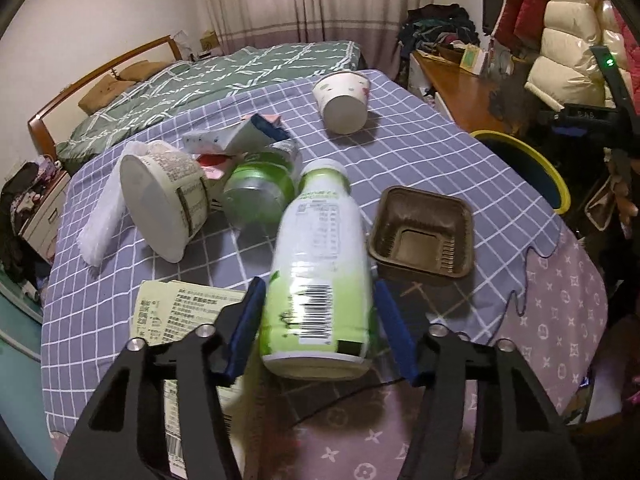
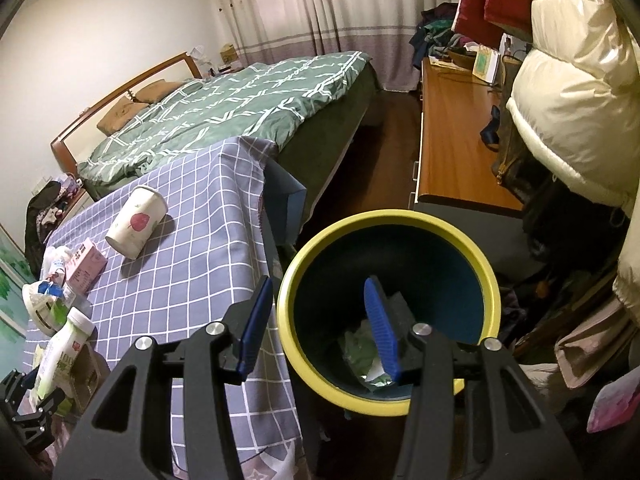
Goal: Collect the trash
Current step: 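Close the left tool on the green-lidded clear plastic jar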
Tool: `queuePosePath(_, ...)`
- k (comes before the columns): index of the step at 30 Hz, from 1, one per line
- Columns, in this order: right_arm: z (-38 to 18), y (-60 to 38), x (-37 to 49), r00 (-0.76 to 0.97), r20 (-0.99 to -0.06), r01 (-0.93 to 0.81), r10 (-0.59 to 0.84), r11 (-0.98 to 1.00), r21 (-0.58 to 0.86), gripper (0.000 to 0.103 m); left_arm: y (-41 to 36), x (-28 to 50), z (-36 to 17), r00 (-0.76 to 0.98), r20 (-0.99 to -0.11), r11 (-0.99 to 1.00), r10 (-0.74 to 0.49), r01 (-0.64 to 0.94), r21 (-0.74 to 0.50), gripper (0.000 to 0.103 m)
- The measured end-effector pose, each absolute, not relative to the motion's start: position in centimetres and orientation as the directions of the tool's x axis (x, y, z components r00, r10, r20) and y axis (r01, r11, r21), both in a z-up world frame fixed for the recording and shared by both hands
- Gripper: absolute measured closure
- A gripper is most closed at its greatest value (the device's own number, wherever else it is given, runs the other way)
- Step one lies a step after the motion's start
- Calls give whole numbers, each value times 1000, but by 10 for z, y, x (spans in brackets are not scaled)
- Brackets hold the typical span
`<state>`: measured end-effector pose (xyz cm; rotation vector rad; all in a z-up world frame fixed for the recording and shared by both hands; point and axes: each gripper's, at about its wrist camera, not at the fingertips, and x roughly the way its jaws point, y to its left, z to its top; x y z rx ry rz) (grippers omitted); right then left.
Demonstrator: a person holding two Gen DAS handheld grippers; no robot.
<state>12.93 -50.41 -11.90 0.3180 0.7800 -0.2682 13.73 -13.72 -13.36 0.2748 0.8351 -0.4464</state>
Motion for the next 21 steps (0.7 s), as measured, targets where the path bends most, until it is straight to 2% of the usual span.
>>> queuePosePath(4,-122,-505,127,681,-724,349,-109,918,190,57,-144,130,-132,591,-752,856,-293,512,69,49)
queuePosePath(10,-127,-503,126,678,-729,345,-96,917,199,57,-151,141,-148,555,-797,875,-240,479,70,49)
queuePosePath(12,-129,-503,125,678,-729,343,-92,917,203,57,-153,140,-149,575,-789,880,-218,465,96,51)
queuePosePath(15,-130,-502,124,679,-729,341,-87,917,209,57,-150,141,-147,574,-783,885,-238,460,68,51)
queuePosePath(21,-128,-503,120,689,-720,338,-82,915,220,57,-142,131,-119,638,-724,889,-263,452,75,51)
